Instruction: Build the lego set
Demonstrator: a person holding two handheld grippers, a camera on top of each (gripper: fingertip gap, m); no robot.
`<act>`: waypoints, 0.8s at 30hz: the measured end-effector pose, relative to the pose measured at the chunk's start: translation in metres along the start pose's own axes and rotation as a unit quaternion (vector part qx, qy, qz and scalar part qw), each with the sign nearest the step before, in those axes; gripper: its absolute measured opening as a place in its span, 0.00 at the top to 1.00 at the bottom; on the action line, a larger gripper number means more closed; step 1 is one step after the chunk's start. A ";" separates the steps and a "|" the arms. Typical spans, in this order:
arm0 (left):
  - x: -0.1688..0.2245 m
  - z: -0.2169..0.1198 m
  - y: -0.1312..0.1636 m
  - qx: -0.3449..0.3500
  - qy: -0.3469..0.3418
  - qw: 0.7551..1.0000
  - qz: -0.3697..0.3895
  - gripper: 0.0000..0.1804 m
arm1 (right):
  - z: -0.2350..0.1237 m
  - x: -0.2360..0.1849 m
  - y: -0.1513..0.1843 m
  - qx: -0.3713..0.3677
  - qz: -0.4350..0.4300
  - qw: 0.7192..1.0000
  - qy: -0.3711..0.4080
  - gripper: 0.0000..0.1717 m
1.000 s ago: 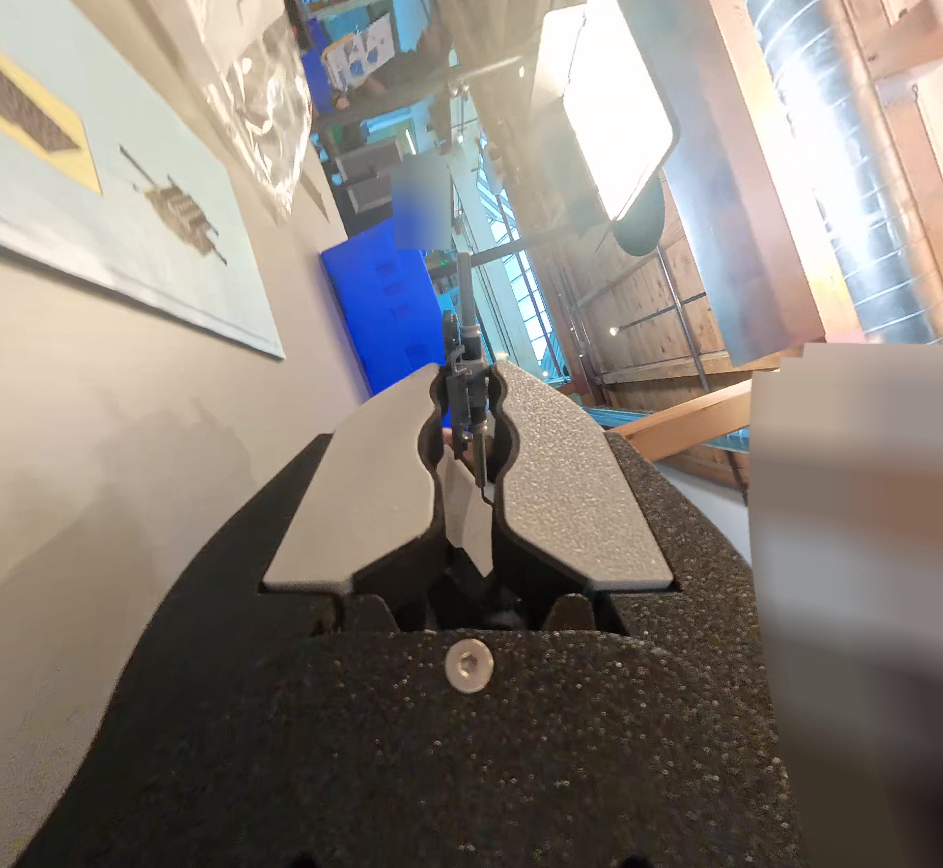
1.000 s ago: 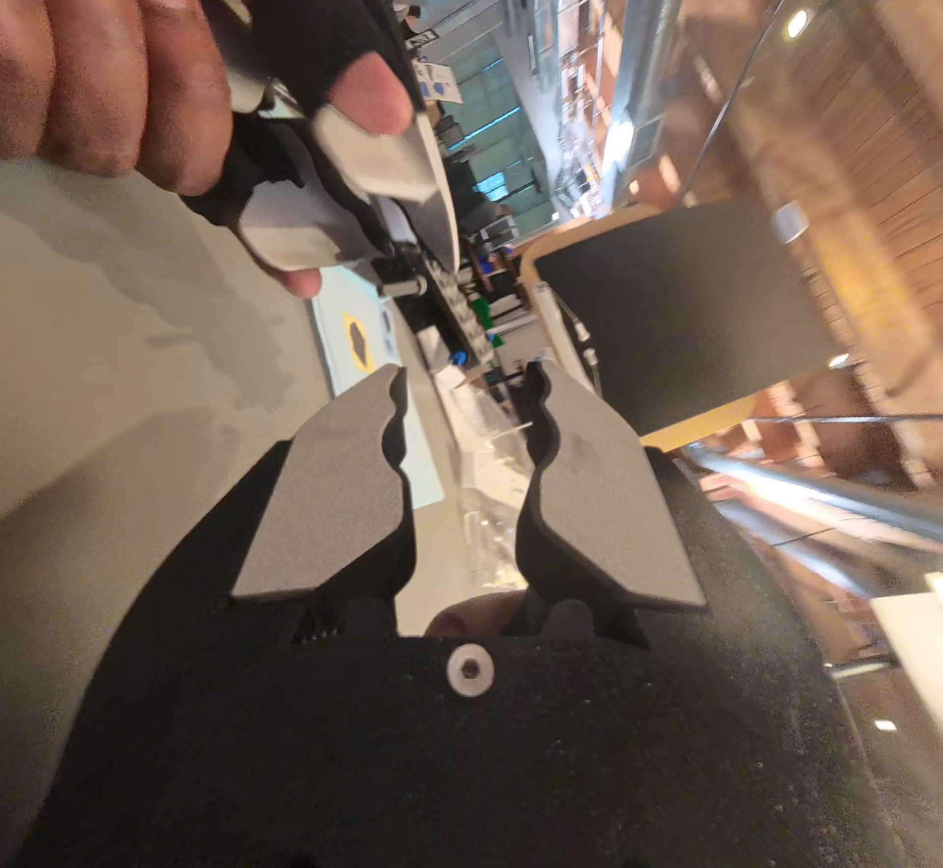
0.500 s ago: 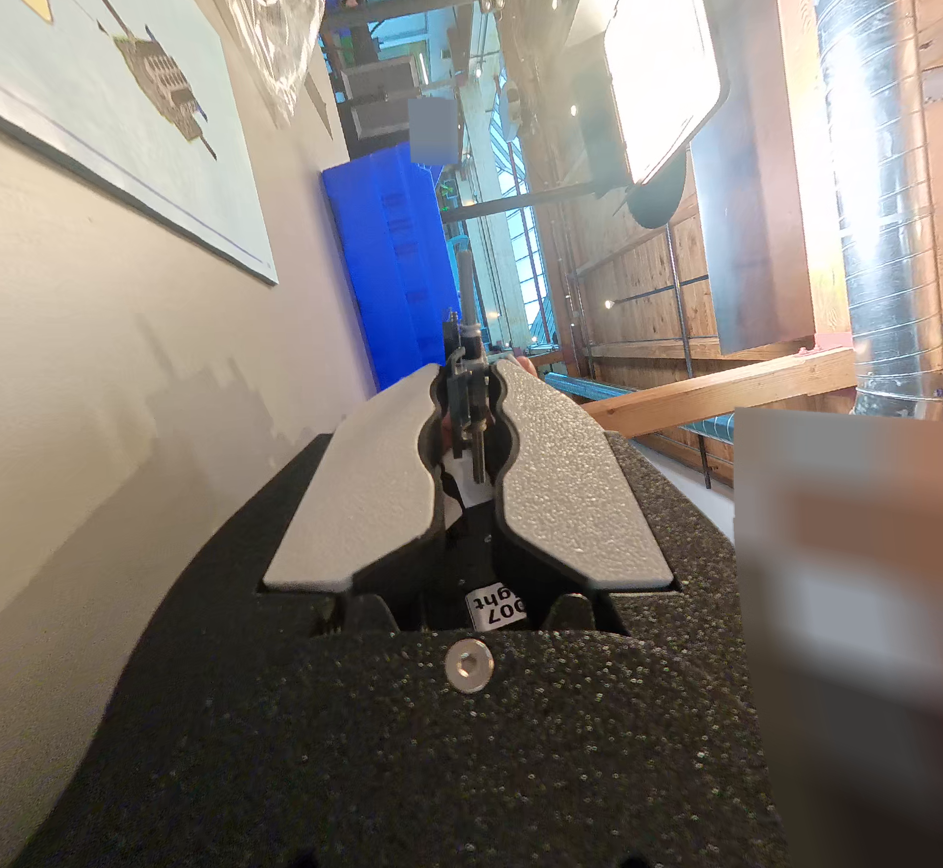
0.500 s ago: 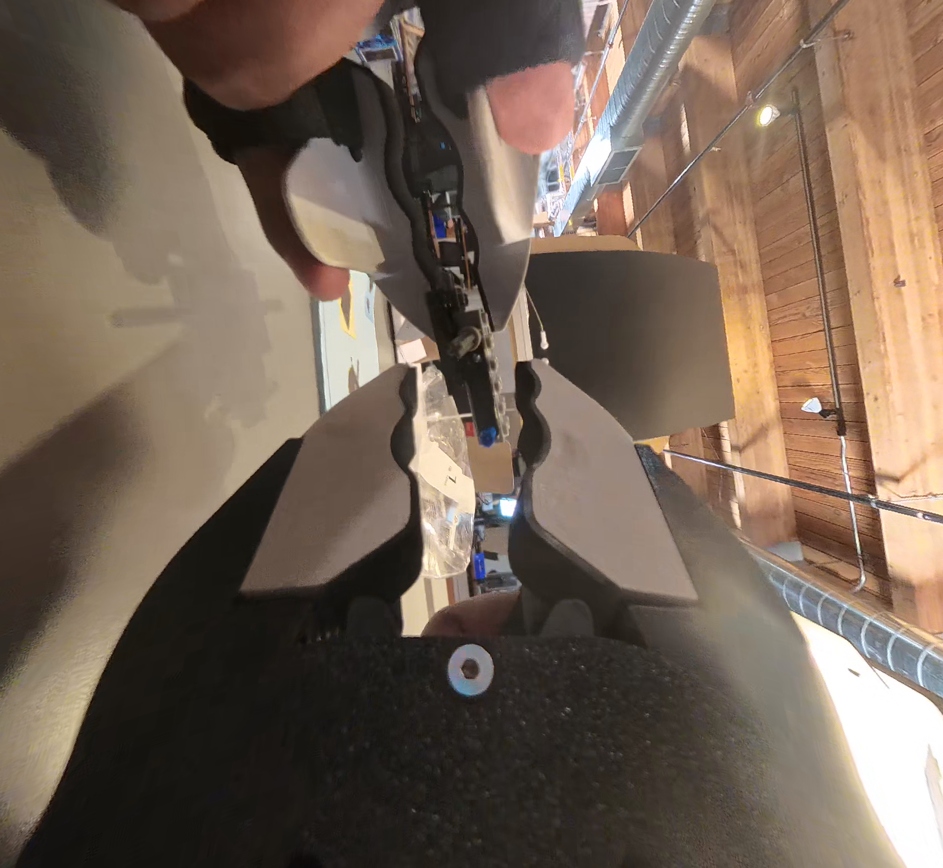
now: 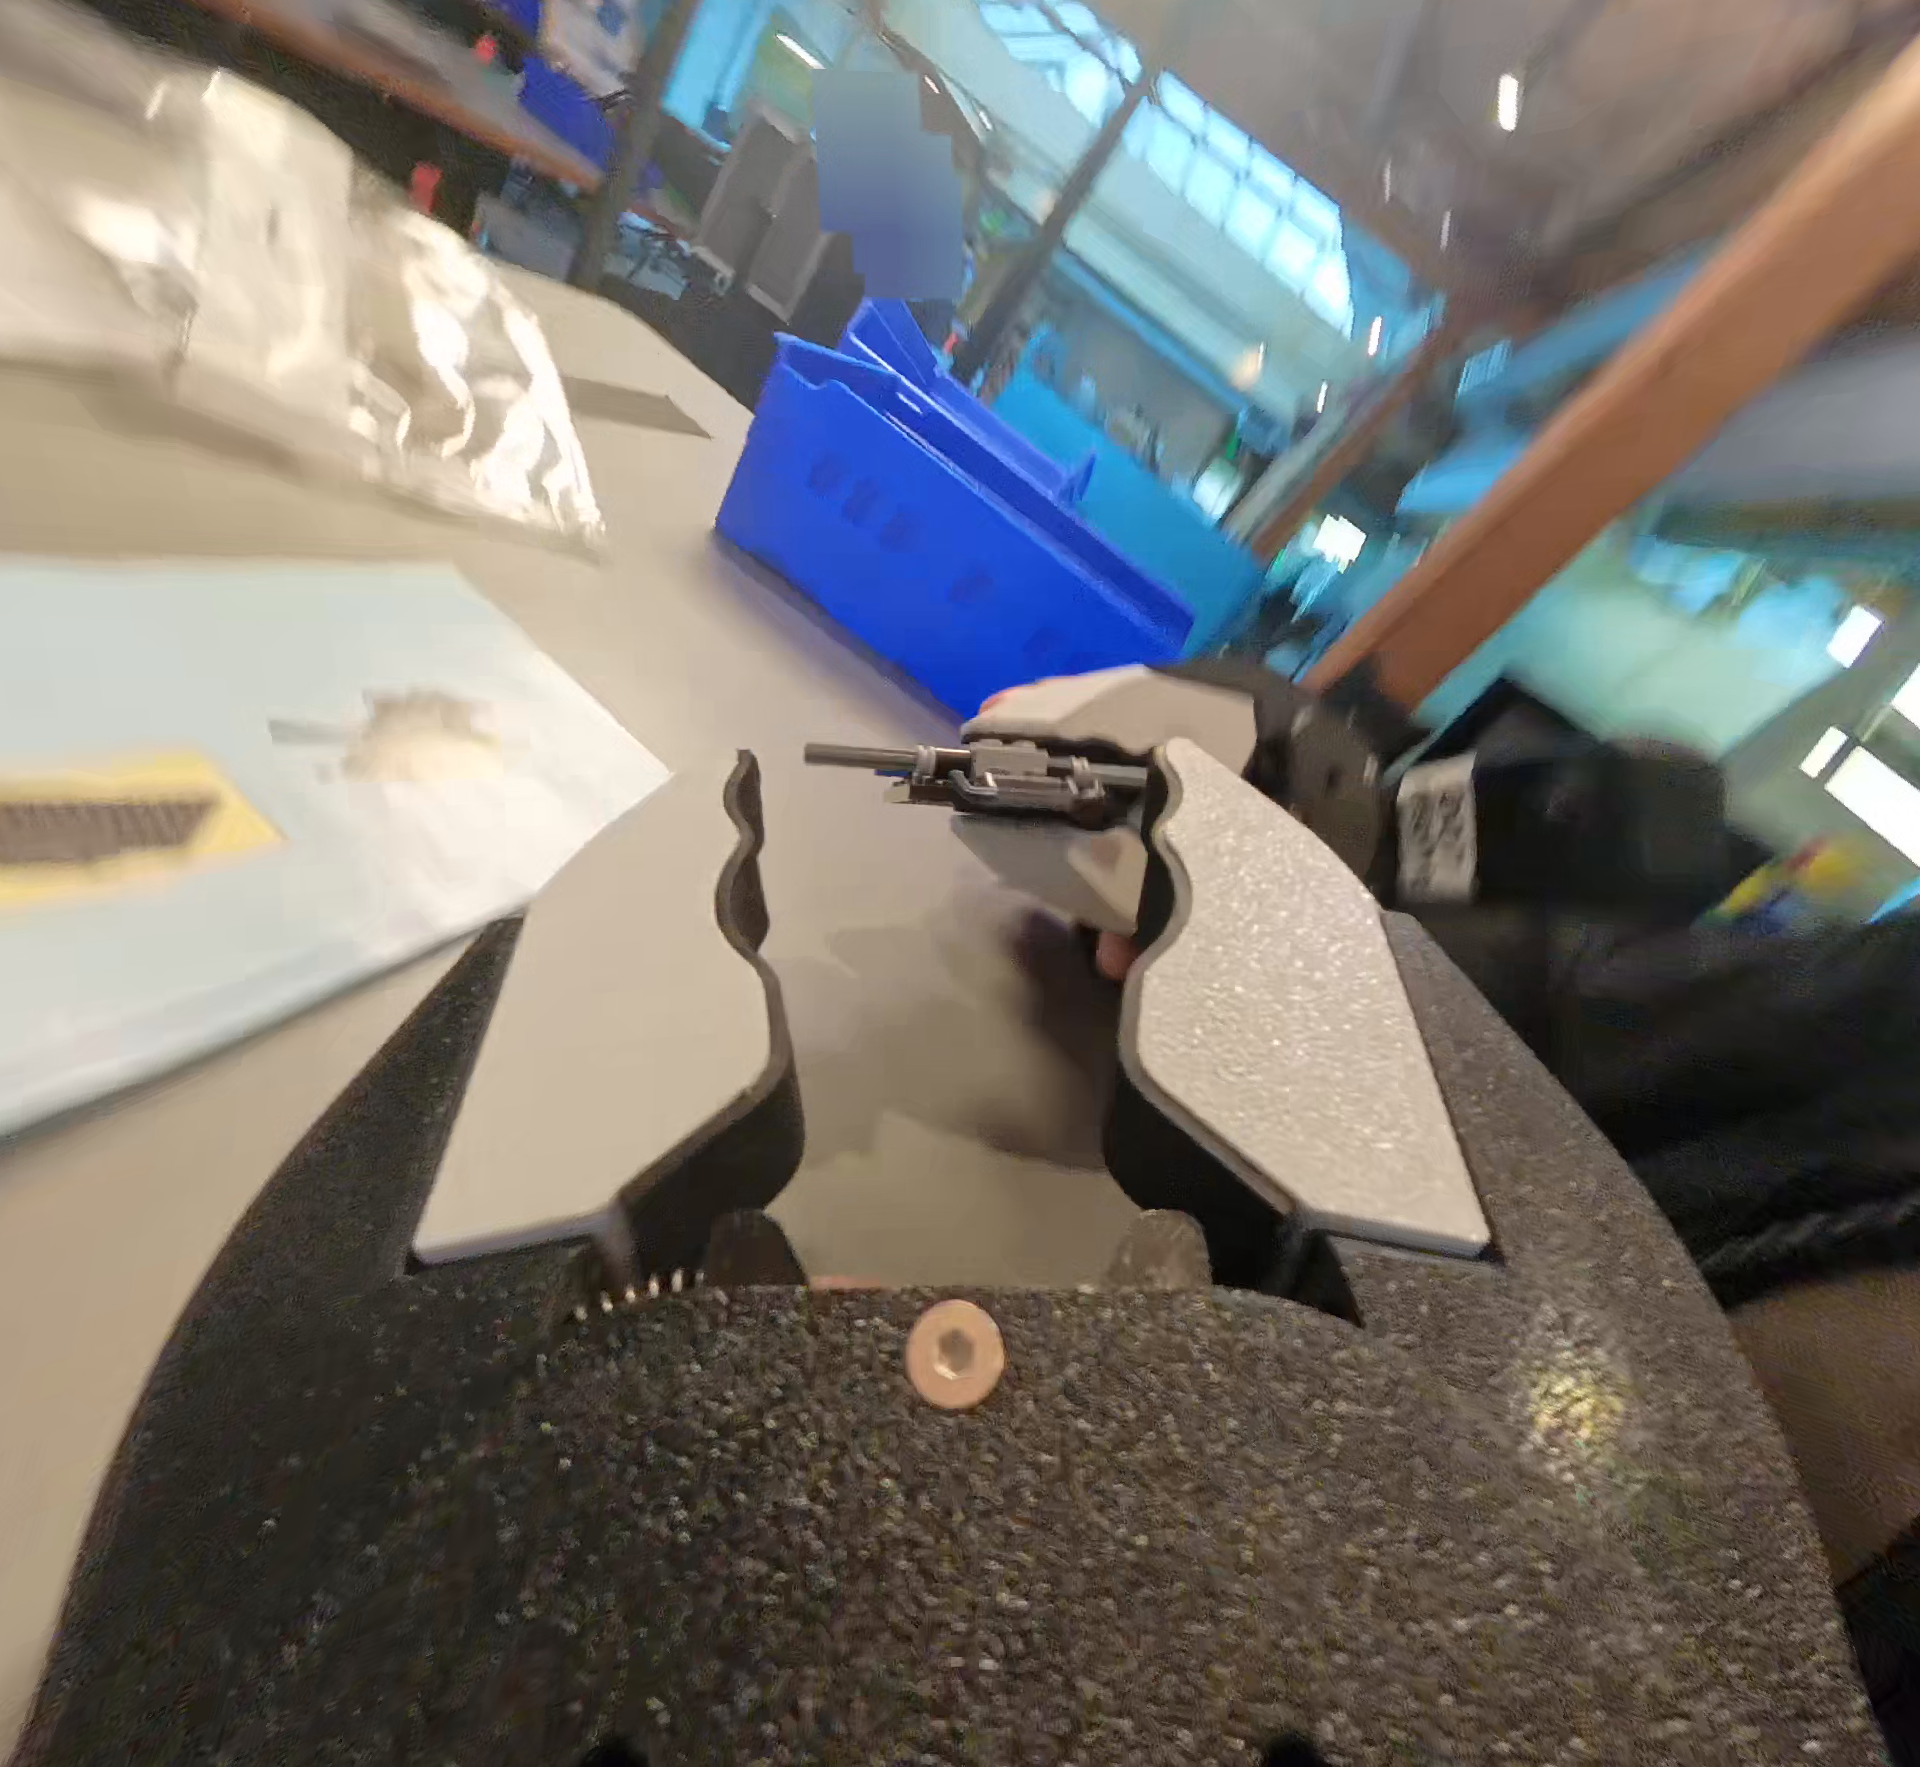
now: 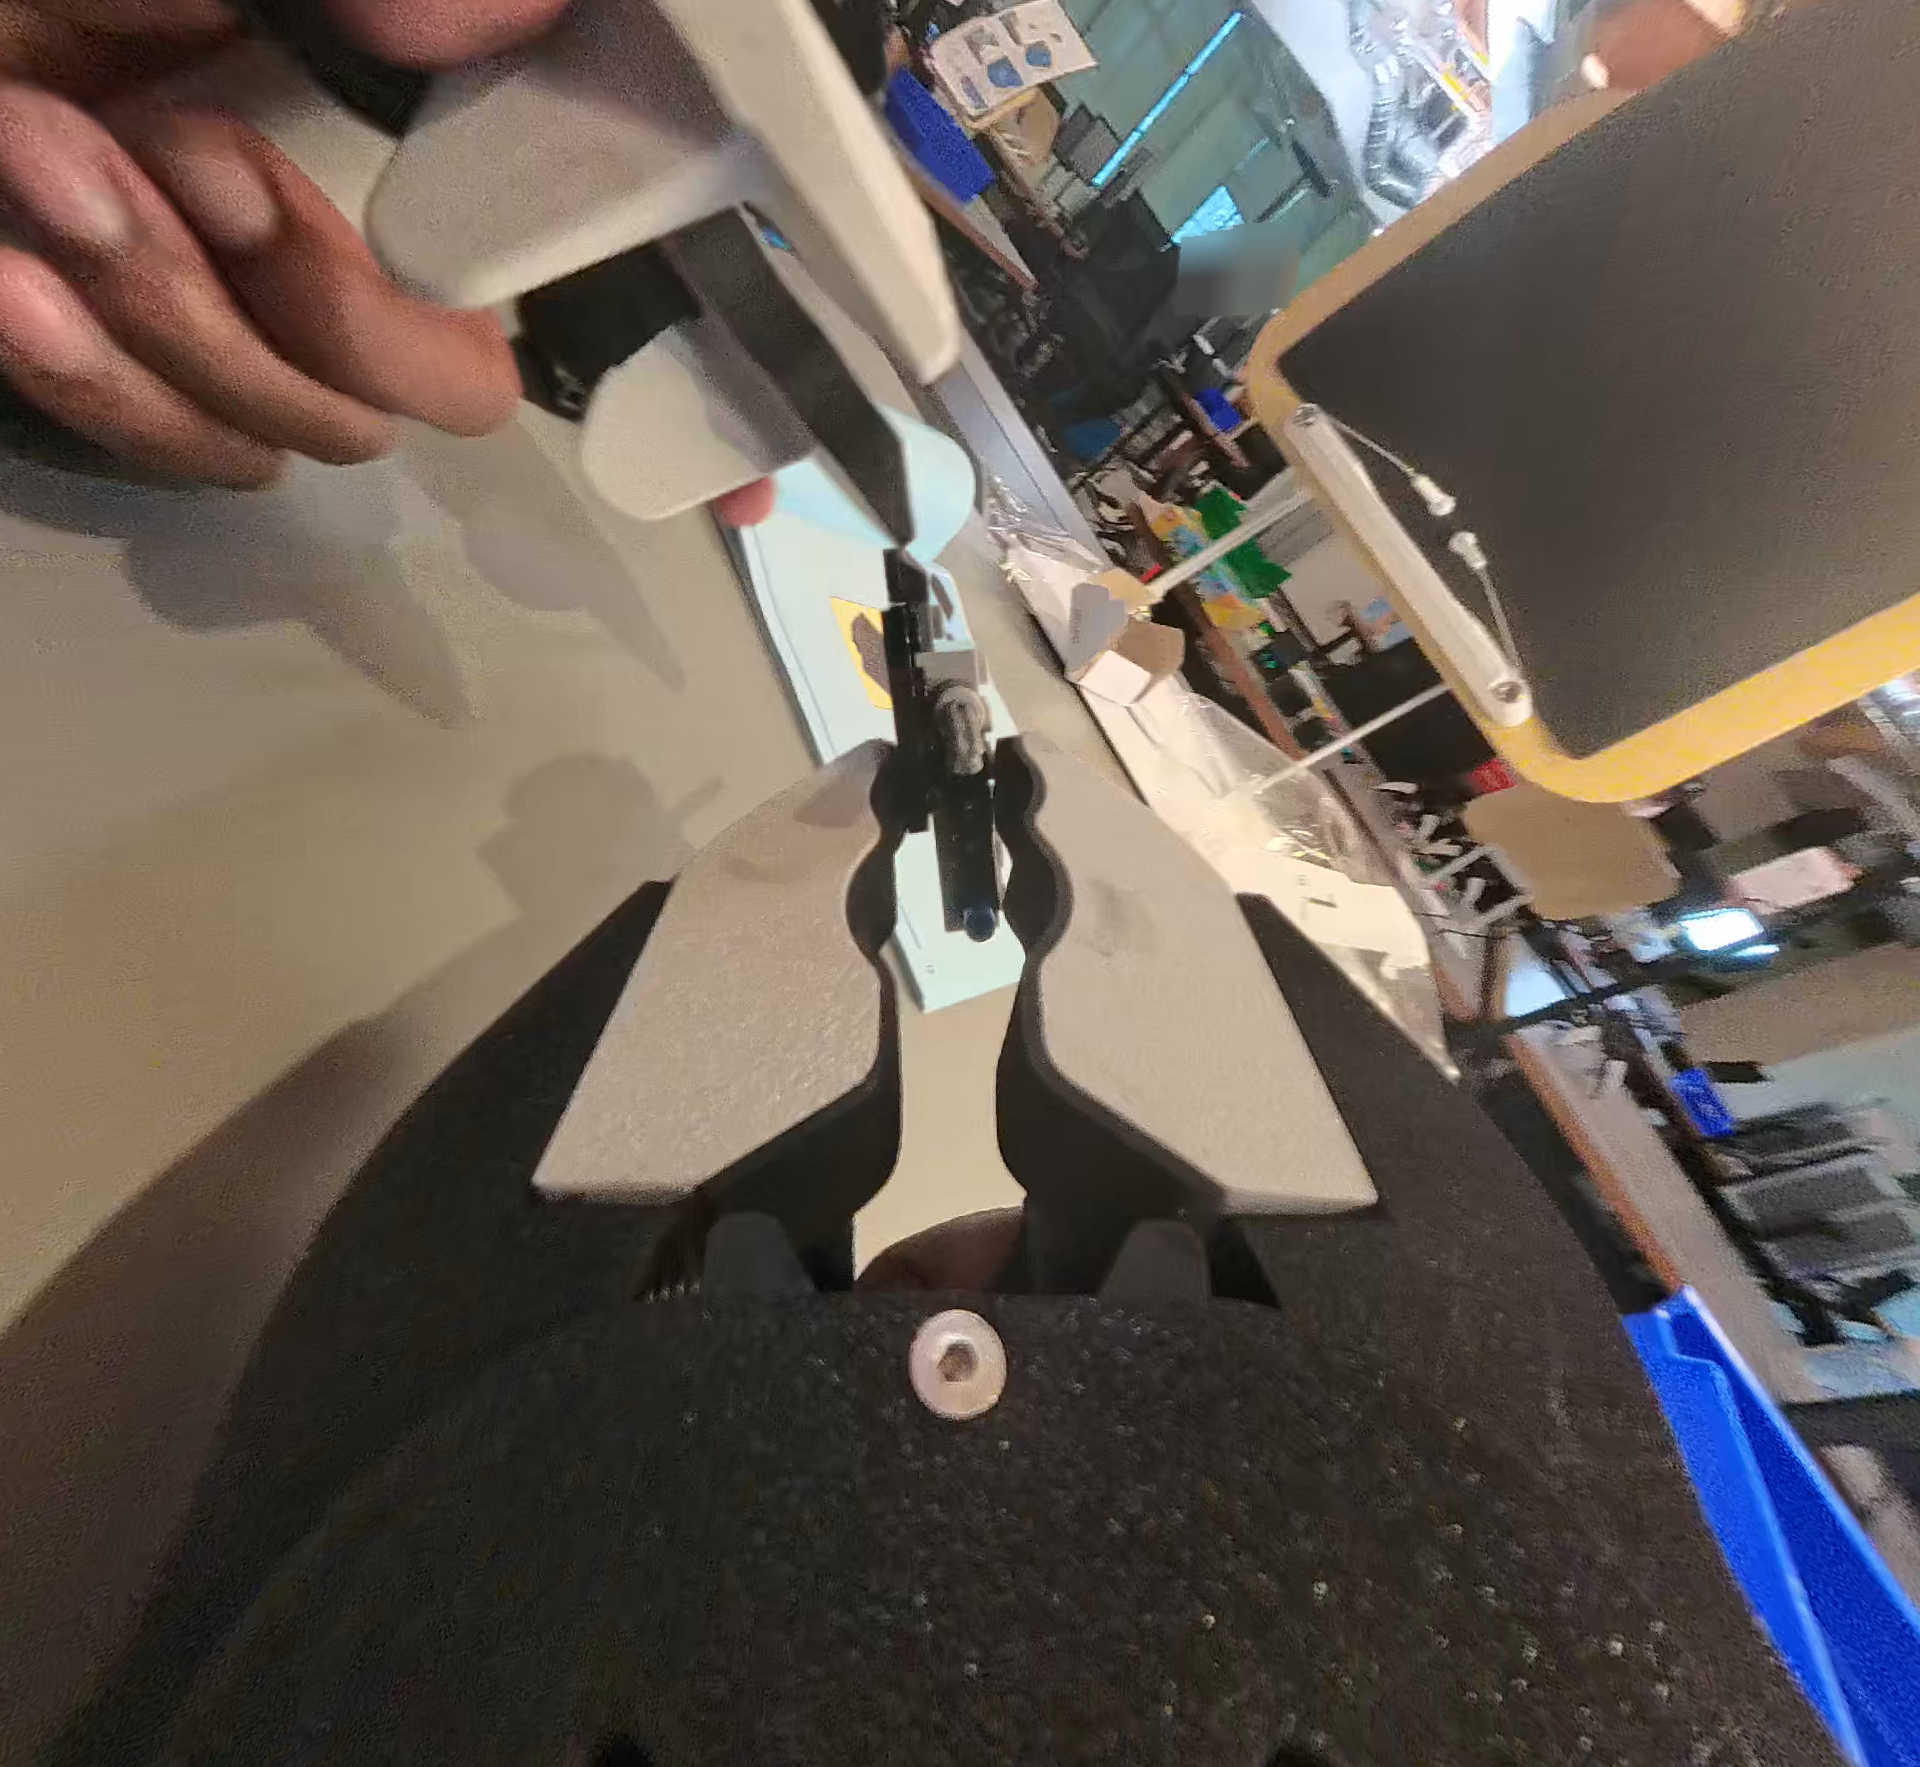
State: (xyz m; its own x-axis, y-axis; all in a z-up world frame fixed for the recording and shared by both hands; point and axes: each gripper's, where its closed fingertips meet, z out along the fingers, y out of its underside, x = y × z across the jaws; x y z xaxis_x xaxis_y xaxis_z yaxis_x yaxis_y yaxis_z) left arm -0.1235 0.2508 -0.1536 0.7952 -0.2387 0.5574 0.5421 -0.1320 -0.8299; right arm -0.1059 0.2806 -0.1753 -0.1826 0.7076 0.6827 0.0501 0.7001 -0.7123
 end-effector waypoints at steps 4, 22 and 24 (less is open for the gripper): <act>0.011 0.000 0.019 -0.084 -0.015 0.950 0.299 0.61 | -0.006 -0.009 -0.004 0.012 0.023 0.999 -0.046 0.91; 0.029 -0.002 0.065 -0.142 -0.026 0.714 0.686 0.88 | -0.017 -0.056 -0.011 0.001 -0.069 0.986 -0.151 0.91; 0.027 -0.002 0.066 -0.141 -0.032 0.705 0.694 0.91 | -0.017 -0.055 -0.012 0.001 -0.074 0.987 -0.146 0.91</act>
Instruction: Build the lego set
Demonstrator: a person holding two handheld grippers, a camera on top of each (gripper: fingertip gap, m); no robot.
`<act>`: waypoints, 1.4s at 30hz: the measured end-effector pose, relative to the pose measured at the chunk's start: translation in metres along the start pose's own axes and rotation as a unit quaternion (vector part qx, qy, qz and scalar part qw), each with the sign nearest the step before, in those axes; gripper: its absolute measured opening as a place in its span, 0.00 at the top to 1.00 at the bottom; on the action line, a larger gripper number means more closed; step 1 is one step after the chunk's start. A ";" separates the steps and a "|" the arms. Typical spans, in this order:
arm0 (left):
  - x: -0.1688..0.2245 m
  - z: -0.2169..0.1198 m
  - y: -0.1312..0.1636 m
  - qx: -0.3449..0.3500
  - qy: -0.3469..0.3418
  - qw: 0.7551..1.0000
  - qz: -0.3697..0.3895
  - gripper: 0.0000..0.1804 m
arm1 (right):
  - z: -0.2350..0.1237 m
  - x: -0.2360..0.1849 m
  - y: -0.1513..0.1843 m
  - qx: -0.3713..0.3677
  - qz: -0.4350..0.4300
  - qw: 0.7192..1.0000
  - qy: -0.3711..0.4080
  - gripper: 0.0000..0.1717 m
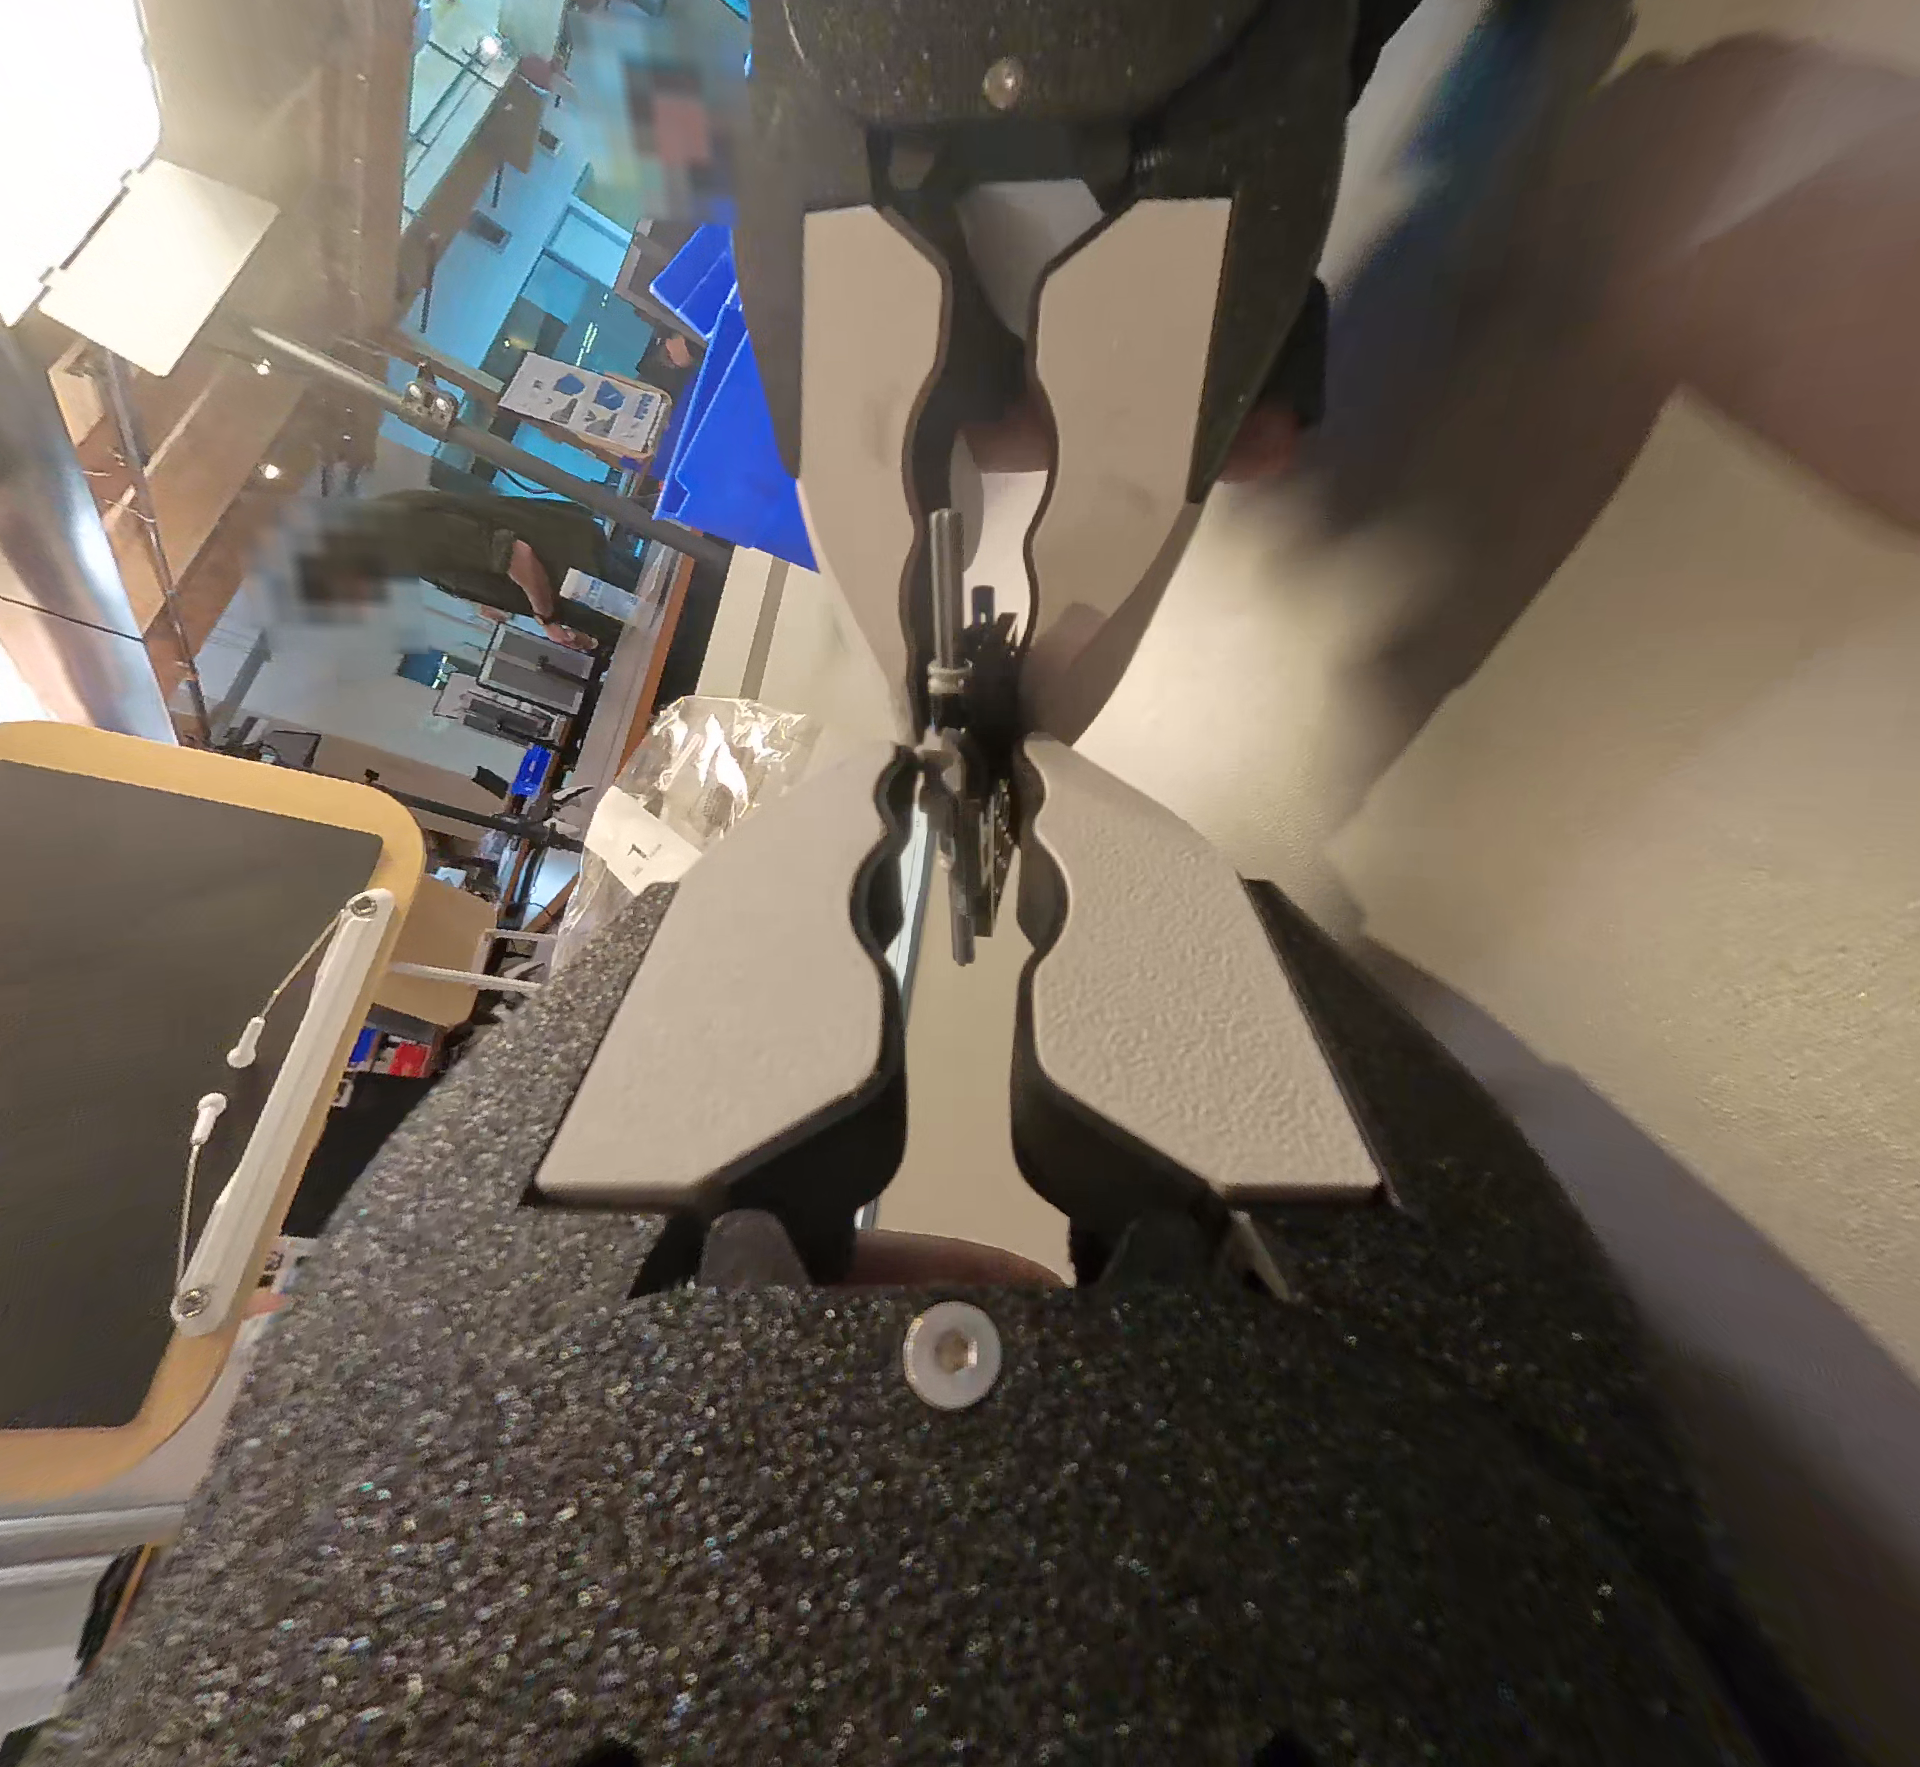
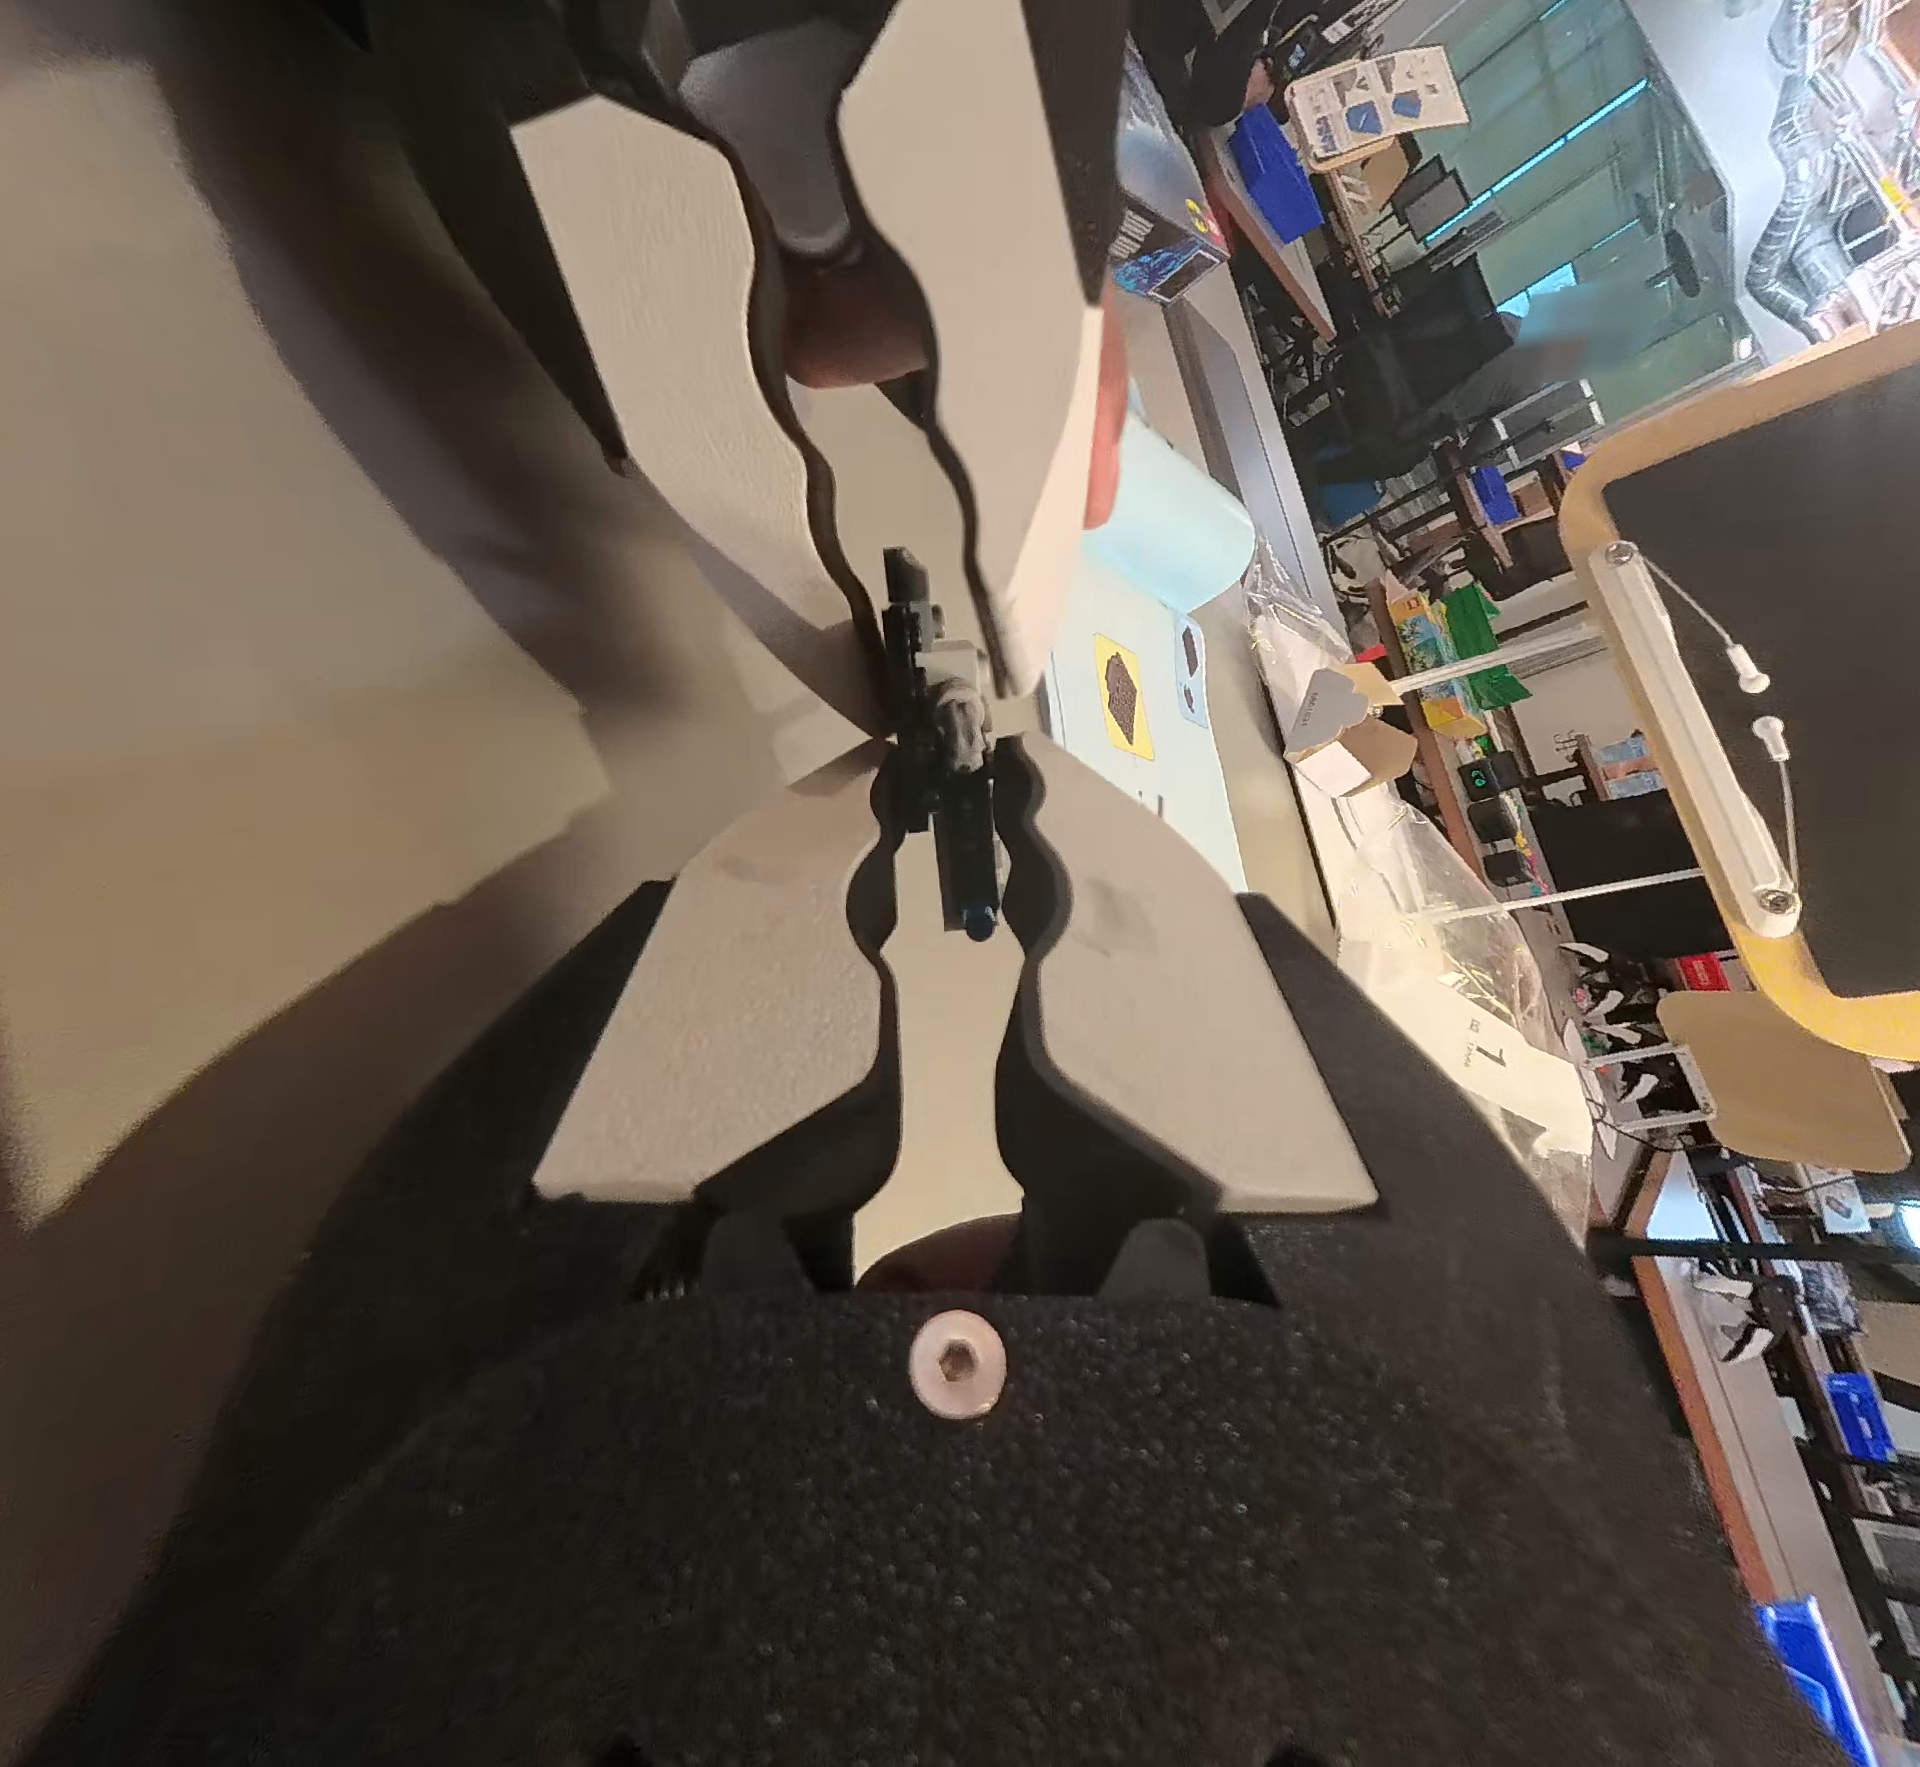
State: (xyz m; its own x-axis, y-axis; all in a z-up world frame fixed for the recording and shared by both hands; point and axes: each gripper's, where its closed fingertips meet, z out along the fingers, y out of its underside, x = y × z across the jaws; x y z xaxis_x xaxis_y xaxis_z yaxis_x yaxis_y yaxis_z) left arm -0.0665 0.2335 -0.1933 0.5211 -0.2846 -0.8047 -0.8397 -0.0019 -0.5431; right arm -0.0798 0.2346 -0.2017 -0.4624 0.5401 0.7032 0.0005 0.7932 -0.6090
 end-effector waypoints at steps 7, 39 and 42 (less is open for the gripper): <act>0.004 -0.002 -0.005 0.017 0.009 1.000 -0.003 0.92 | -0.004 -0.005 -0.002 0.004 -0.010 1.000 -0.016 0.91; 0.008 0.004 -0.001 0.009 0.002 1.000 -0.001 0.90 | -0.008 -0.007 0.003 -0.012 -0.027 0.999 -0.020 0.91; 0.009 0.005 0.000 0.005 0.002 1.000 0.002 0.91 | -0.008 -0.007 0.004 -0.016 -0.041 0.999 -0.014 0.91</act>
State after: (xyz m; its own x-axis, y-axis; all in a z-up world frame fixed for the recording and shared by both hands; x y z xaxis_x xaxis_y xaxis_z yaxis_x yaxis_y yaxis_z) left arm -0.0609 0.2361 -0.2012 0.5174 -0.2882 -0.8057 -0.8399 0.0092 -0.5426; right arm -0.0694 0.2365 -0.2060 -0.4868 0.4652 0.7393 -0.0103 0.8433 -0.5374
